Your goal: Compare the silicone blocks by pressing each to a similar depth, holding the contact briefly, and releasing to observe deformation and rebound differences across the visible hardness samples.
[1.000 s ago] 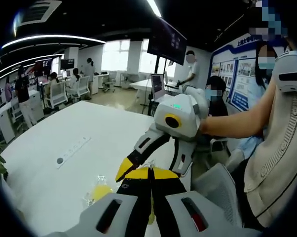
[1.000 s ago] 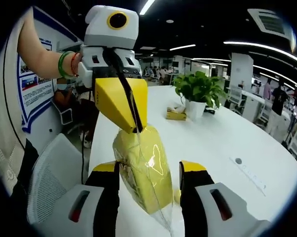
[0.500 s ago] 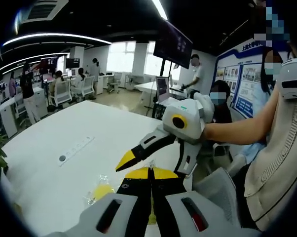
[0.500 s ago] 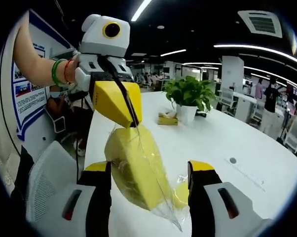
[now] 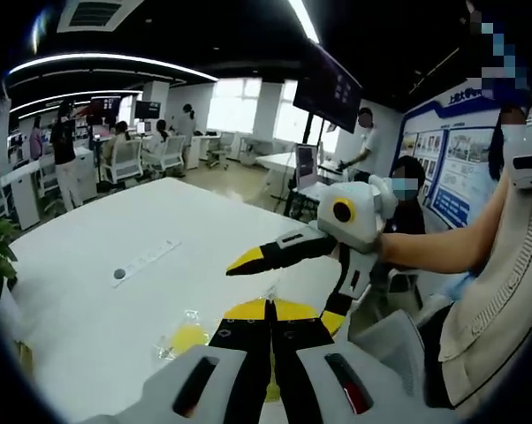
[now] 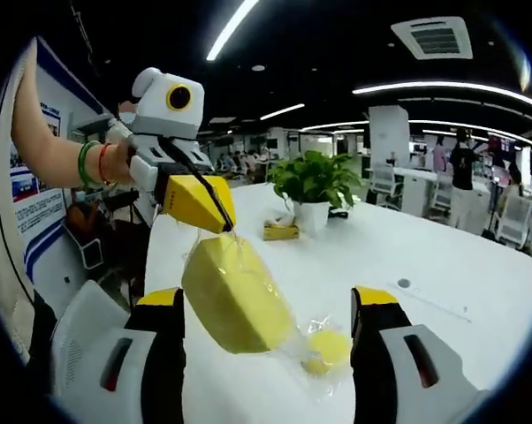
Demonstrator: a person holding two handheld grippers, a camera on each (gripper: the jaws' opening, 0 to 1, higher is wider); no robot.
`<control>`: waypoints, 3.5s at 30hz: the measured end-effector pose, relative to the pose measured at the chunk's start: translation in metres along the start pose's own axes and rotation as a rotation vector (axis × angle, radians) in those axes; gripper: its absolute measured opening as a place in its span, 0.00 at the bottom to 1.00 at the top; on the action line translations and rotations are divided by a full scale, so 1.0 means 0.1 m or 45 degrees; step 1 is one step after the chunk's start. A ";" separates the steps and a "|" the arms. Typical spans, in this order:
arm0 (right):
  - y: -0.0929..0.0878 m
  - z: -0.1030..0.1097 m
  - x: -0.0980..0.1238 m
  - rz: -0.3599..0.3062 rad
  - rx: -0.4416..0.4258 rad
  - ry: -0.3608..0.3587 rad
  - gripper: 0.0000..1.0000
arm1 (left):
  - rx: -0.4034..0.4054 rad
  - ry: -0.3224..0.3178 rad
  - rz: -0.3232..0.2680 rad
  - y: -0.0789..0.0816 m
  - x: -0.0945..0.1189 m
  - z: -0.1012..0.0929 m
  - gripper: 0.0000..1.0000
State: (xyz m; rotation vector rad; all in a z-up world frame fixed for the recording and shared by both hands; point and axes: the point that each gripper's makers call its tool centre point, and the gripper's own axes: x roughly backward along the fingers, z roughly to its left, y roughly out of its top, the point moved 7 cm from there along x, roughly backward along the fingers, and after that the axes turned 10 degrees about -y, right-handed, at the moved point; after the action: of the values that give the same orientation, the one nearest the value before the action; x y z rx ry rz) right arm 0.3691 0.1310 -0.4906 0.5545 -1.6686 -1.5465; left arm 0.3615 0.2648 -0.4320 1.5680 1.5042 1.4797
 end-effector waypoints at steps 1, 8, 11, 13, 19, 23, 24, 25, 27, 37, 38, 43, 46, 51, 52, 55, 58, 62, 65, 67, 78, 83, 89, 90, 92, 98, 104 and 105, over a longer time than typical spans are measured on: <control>0.00 -0.01 0.03 -0.010 -0.013 -0.009 0.73 | 0.017 -0.003 -0.010 0.00 0.01 0.00 0.00; -0.03 -0.04 0.14 -0.019 -0.037 -0.067 0.74 | 0.041 0.034 -0.044 -0.02 0.06 0.04 0.00; -0.04 -0.06 0.20 -0.028 -0.050 -0.099 0.74 | 0.049 0.045 -0.055 -0.03 0.08 0.06 0.00; -0.04 -0.07 0.24 -0.041 -0.057 -0.119 0.74 | 0.053 0.054 -0.059 -0.04 0.08 0.07 0.00; -0.05 -0.08 0.42 -0.081 -0.093 -0.177 0.76 | 0.064 0.081 -0.072 -0.08 0.13 0.09 0.00; -0.09 -0.08 0.52 -0.085 -0.121 -0.208 0.77 | 0.082 0.105 -0.087 -0.11 0.15 0.12 0.00; -0.10 -0.08 0.54 -0.082 -0.128 -0.215 0.77 | 0.088 0.111 -0.091 -0.12 0.16 0.13 0.00; -0.11 -0.07 0.57 -0.084 -0.133 -0.221 0.77 | 0.093 0.115 -0.094 -0.13 0.16 0.13 0.00; -0.13 -0.06 0.63 -0.088 -0.138 -0.230 0.78 | 0.098 0.132 -0.103 -0.14 0.17 0.14 0.00; -0.18 0.01 0.98 -0.171 -0.195 -0.314 0.79 | 0.136 0.188 -0.147 -0.21 0.25 0.18 0.00; -0.19 0.03 1.03 -0.175 -0.200 -0.324 0.79 | 0.139 0.188 -0.150 -0.22 0.26 0.18 0.00; -0.25 0.07 1.19 -0.201 -0.229 -0.357 0.77 | 0.154 0.218 -0.172 -0.28 0.31 0.20 0.00; -0.29 0.11 1.29 -0.217 -0.253 -0.380 0.76 | 0.168 0.251 -0.189 -0.32 0.35 0.24 0.00; -0.33 0.19 1.41 -0.261 -0.293 -0.404 0.75 | 0.197 0.284 -0.202 -0.40 0.38 0.32 0.00; -0.33 0.21 1.43 -0.269 -0.287 -0.411 0.75 | 0.199 0.300 -0.205 -0.42 0.39 0.34 0.00; -0.37 0.25 1.49 -0.277 -0.284 -0.426 0.75 | 0.219 0.321 -0.200 -0.49 0.40 0.42 0.00; -0.46 0.24 1.54 -0.250 -0.300 -0.441 0.74 | 0.243 0.345 -0.188 -0.60 0.40 0.51 0.00; -0.48 0.28 1.60 -0.280 -0.315 -0.448 0.74 | 0.271 0.371 -0.174 -0.71 0.39 0.63 0.00; -0.51 0.26 1.65 -0.289 -0.326 -0.465 0.73 | 0.284 0.391 -0.149 -0.80 0.37 0.72 0.00; -0.54 0.25 1.66 -0.268 -0.337 -0.477 0.73 | 0.317 0.391 -0.138 -0.87 0.35 0.78 0.00; -0.64 0.16 1.75 -0.183 -0.352 -0.534 0.73 | 0.422 0.418 -0.080 -1.22 0.26 1.09 0.00; -0.69 0.12 1.74 -0.144 -0.359 -0.550 0.72 | 0.402 0.459 -0.067 -1.24 0.32 1.23 0.00; -0.72 0.11 1.70 -0.117 -0.363 -0.555 0.72 | 0.324 0.533 -0.013 -1.26 0.42 1.47 0.00; -0.72 0.10 1.69 -0.116 -0.368 -0.560 0.72 | 0.323 0.536 -0.012 -1.27 0.43 1.52 0.00; -0.74 0.09 1.68 -0.107 -0.373 -0.569 0.71 | 0.309 0.562 -0.002 -1.30 0.45 1.60 0.00; -0.79 0.09 1.67 -0.068 -0.387 -0.583 0.71 | 0.324 0.605 0.017 -1.41 0.52 1.84 0.00; -0.83 0.09 1.63 -0.028 -0.405 -0.603 0.71 | 0.343 0.628 0.052 -1.56 0.54 2.04 0.00; -0.84 0.09 1.62 -0.020 -0.407 -0.604 0.71 | 0.344 0.630 0.061 -1.59 0.54 2.06 0.00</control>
State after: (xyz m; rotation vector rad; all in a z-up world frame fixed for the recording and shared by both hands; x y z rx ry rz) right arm 0.2488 -0.0003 -0.5319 0.0293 -1.6968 -2.0184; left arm 0.4802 0.4189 -0.6128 1.4526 2.0253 1.8507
